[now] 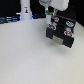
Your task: Open the kcup holder, insert the kcup into the holder, and close the kcup holder
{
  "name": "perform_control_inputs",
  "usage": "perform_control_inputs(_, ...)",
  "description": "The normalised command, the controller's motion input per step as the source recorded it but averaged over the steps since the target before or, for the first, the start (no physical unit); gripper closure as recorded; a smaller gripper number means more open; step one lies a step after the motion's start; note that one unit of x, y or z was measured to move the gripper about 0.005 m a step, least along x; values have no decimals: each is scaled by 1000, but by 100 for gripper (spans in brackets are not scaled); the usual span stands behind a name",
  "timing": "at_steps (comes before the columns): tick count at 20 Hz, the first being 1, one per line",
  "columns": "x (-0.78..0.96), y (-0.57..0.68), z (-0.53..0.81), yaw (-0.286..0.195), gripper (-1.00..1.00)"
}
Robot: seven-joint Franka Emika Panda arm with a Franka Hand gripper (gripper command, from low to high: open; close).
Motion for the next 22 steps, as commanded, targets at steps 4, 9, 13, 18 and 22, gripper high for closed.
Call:
perform_control_inputs(4,461,418,565,-5,100)
perform_control_inputs(9,571,488,422,-16,100)
perform_control_inputs(13,568,536,341,-22,100)
perform_control_inputs(18,535,553,239,-18,100)
perform_control_inputs(22,209,253,71,3,100)
